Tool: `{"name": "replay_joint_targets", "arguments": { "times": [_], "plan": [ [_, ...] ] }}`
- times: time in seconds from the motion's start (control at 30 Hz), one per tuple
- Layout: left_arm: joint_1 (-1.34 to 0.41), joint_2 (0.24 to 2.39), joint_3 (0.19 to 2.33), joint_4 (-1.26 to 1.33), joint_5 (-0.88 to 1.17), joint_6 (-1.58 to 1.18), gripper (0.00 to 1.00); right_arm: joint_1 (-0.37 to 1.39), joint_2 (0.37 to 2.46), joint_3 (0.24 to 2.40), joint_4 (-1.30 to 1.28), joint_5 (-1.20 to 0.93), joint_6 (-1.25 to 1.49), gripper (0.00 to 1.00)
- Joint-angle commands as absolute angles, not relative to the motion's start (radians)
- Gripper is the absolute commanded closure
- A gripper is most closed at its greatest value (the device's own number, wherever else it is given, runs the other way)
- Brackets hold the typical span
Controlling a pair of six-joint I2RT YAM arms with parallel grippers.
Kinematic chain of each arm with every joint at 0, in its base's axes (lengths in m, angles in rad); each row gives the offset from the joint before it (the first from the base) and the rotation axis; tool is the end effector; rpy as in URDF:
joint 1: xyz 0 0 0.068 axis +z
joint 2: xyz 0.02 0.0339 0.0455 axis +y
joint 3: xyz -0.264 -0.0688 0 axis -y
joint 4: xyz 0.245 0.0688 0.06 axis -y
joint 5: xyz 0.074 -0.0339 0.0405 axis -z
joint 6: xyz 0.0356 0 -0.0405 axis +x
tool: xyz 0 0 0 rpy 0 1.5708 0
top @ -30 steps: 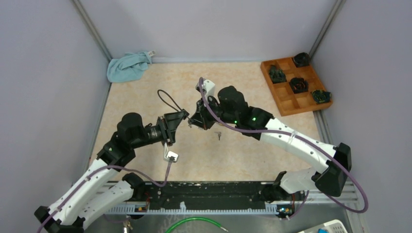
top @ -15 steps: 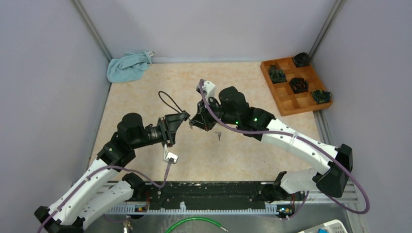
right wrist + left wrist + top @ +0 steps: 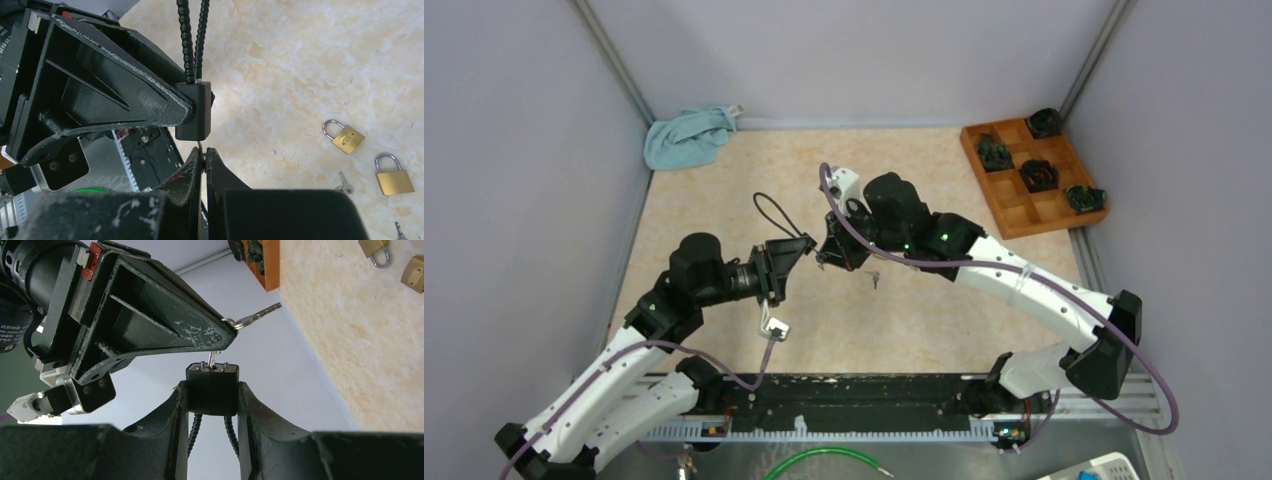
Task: Unlock with the key
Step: Unlock the lock.
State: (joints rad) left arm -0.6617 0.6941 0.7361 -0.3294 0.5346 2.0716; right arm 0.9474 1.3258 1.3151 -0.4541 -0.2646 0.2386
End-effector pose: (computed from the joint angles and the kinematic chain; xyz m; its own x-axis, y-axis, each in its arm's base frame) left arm 0.1148 -0.1124 0.3230 0.9093 0.2485 0.3338 -0.2428 -0.3346 0.9106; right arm 0.1667 0.2478 0.3784 -0.4717 -0.2653 -0.8409 -0.8322 0.4491 0.3252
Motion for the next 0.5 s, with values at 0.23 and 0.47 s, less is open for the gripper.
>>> {"name": "replay_joint_targets", "arguments": {
  "times": [0.23,0.47],
  "plan": [
    [-0.678,0.704,0.735,-0.417,0.584,2.268,1.0,0.953,1.327,1.398,-0.384,-0.262,0.234,1.0],
    [-0.678,0.706,0.733,-0.386,0.548,2.198,1.0,0.953,1.28,1.359,-0.402,-0.253,0.231,1.0]
  ]
}}
